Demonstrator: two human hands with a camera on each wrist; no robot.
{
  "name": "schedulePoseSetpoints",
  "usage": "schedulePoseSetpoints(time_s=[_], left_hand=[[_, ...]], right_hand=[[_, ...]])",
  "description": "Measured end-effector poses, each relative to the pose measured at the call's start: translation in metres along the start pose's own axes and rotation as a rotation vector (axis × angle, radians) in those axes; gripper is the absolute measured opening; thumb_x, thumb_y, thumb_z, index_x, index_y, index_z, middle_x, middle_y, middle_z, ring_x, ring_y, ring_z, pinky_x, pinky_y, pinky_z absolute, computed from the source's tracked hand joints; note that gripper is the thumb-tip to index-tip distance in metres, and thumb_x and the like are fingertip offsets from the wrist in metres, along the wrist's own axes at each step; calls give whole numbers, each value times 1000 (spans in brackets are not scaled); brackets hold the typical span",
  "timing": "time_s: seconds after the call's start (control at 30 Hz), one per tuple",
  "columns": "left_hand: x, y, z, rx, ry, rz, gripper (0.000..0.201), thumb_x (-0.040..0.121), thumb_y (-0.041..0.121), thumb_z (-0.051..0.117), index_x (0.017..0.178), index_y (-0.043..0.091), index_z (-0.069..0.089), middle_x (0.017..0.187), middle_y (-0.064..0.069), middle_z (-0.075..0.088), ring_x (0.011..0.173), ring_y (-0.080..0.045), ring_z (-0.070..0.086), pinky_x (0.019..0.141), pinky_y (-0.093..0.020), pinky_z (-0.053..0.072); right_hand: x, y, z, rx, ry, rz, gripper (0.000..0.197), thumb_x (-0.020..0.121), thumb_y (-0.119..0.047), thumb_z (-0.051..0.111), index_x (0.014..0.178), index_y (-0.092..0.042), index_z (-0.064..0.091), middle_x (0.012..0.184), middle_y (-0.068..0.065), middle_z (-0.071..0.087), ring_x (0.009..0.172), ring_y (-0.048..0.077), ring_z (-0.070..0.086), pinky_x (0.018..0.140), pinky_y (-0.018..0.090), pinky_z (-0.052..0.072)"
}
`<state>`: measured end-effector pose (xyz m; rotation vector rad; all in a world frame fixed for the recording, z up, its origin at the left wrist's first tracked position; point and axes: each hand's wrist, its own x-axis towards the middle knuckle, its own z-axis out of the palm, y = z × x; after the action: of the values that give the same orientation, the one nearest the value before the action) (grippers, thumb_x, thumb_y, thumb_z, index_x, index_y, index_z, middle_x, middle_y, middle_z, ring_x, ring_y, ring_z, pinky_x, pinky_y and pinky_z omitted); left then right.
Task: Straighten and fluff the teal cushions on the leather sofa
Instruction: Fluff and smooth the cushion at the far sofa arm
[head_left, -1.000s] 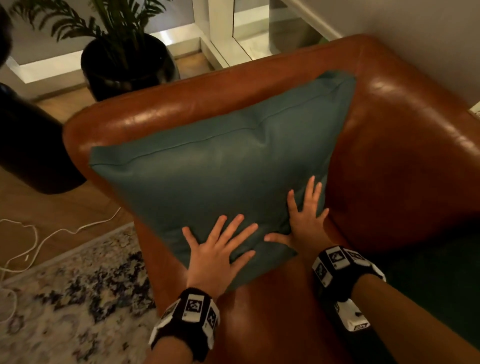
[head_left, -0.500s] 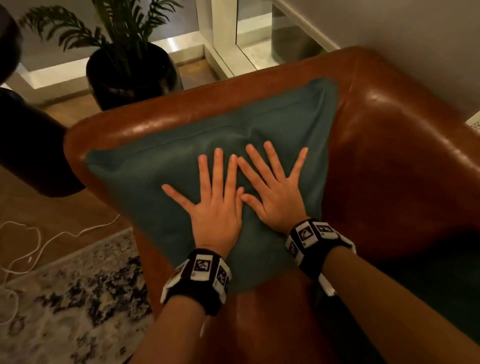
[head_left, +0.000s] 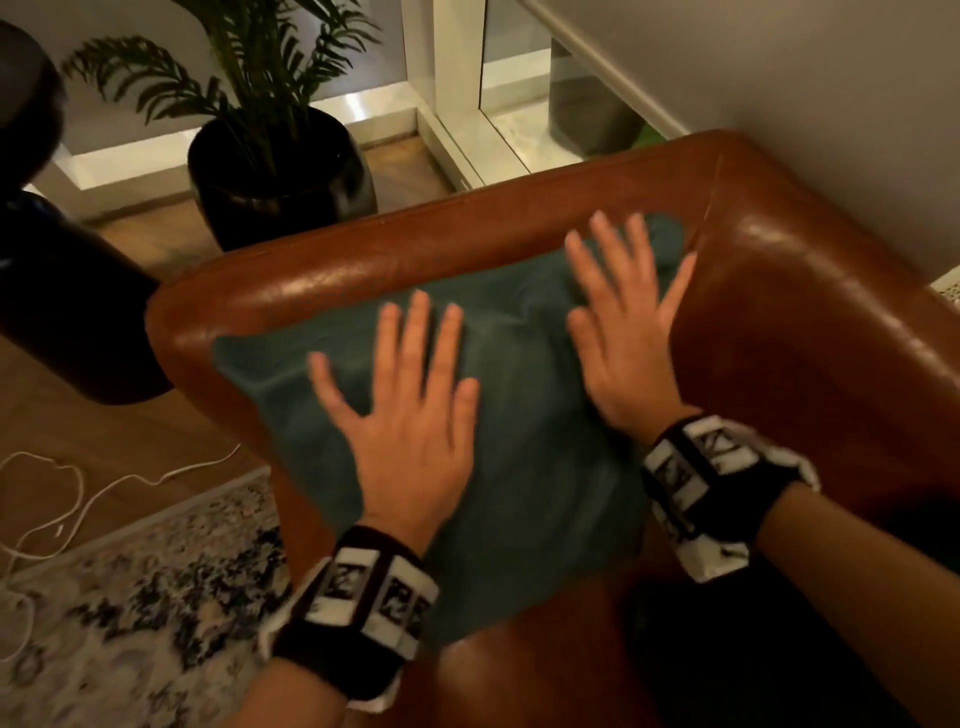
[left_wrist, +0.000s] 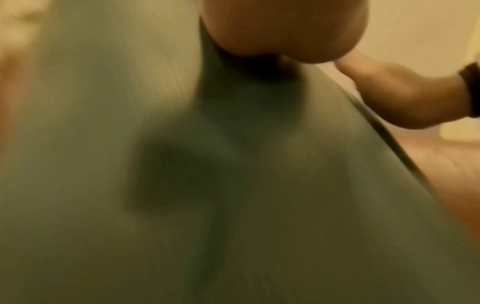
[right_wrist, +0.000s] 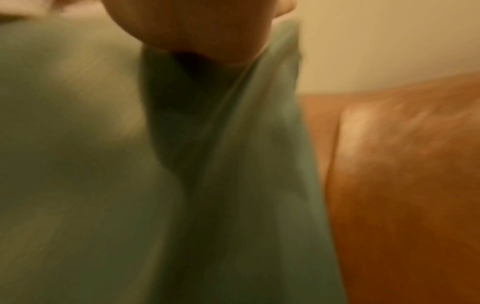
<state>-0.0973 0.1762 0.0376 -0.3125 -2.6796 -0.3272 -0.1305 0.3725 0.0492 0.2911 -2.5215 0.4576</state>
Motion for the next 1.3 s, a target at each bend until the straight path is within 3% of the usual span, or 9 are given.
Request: schedulePoseSetpoints(time_s=[0.17,0.33,0.4,0.57,0.67,0.8,0.97,1.13,1.3], left_hand=[[11,-82,-24,-106,119,-253,40,101,33,33,136,19,48,142,0,48,138,-22,32,108,-66,7],[1,-110,-32,-373,188,-56,24,95,22,54,104,3,68,102,-14,69,97,-31,59,92,-27,37],[4,-109,-31,-382,225,-57,17,92,16,58,93,3,70,91,-14,69,88,-29,57,84,-22,35],[10,-98,-36,-413,273,-156,18,92,18,54,84,8,67,84,-10,67,88,-26,51,75,-42,39],[17,-85,-45,-338,277,-157,14,93,21,52,87,16,64,90,-2,65,95,-20,47,76,-39,30],[21,-69,-42,-306,257,-285,13,94,24,51,95,16,60,99,-6,60,101,-19,37,77,-37,24],[10,-65,-38,-353,243,-327,18,95,27,47,101,16,60,107,-6,58,106,-17,35,86,-42,27],[5,-79,-42,-330,220,-326,17,95,25,44,96,17,58,104,-4,59,105,-19,38,87,-45,26],[7,-69,-42,-344,240,-457,16,95,26,42,100,18,56,109,-5,55,109,-20,38,88,-44,26]], right_hand=[[37,53,-22,37,-158,42,41,99,-33,39,137,-22,46,146,-1,43,145,19,19,113,58,6],[26,73,-27,80,-160,-45,44,95,-35,49,130,-10,55,134,14,51,128,33,40,114,32,24],[29,68,-30,23,-166,-43,41,93,-39,50,122,-12,60,118,13,58,115,34,46,104,45,35],[42,62,-41,26,-199,118,49,88,-52,40,94,-10,66,95,9,60,100,32,47,84,60,41],[44,72,-52,-38,-218,133,54,90,-48,37,92,-1,65,96,21,59,98,38,49,86,46,37],[31,73,-53,28,-111,174,25,89,-24,53,105,-5,58,106,18,57,103,37,50,90,40,36],[25,67,-54,257,17,438,32,91,-24,59,119,-9,58,120,5,57,109,13,50,91,15,36],[35,73,-62,269,-17,529,29,90,-28,63,103,-2,66,95,8,64,69,-7,56,71,11,39],[31,58,-56,144,88,547,31,91,-28,58,104,-1,65,107,18,66,102,29,59,82,23,36]])
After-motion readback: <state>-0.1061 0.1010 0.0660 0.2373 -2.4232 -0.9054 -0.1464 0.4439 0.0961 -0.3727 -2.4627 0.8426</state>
